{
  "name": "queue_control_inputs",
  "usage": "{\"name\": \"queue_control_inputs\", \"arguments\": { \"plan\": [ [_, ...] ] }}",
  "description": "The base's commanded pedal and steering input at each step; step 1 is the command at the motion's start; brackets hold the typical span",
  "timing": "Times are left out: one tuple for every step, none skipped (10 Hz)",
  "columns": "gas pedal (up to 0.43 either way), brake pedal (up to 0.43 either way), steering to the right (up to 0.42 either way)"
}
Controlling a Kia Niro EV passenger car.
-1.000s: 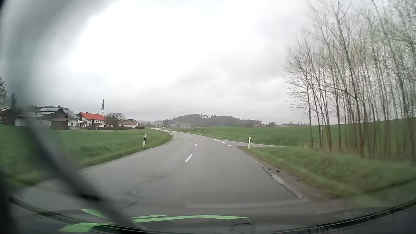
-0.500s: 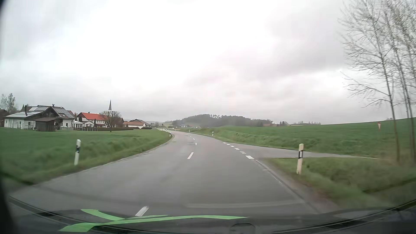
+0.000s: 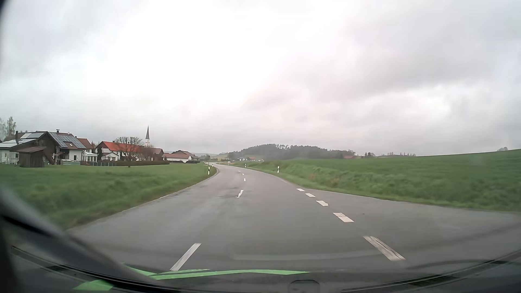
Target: Follow the waypoints while adhering to traffic rules and regulations
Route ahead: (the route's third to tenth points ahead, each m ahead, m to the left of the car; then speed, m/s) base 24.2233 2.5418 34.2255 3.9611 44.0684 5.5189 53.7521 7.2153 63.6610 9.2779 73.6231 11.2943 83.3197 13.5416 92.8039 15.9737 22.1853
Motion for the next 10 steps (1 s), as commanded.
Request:
{"name": "queue_control_inputs", "arguments": {
  "plan": [
    [0.138,0.0,-0.021],
    [0.138,0.0,-0.021],
    [0.138,0.0,-0.021],
    [0.118,0.0,-0.021],
    [0.11,0.0,-0.021],
    [0.11,0.0,-0.021],
    [0.11,0.0,-0.021],
    [0.13,0.0,-0.022],
    [0.15,0.0,-0.021],
    [0.15,0.0,-0.021]
  ]
}}
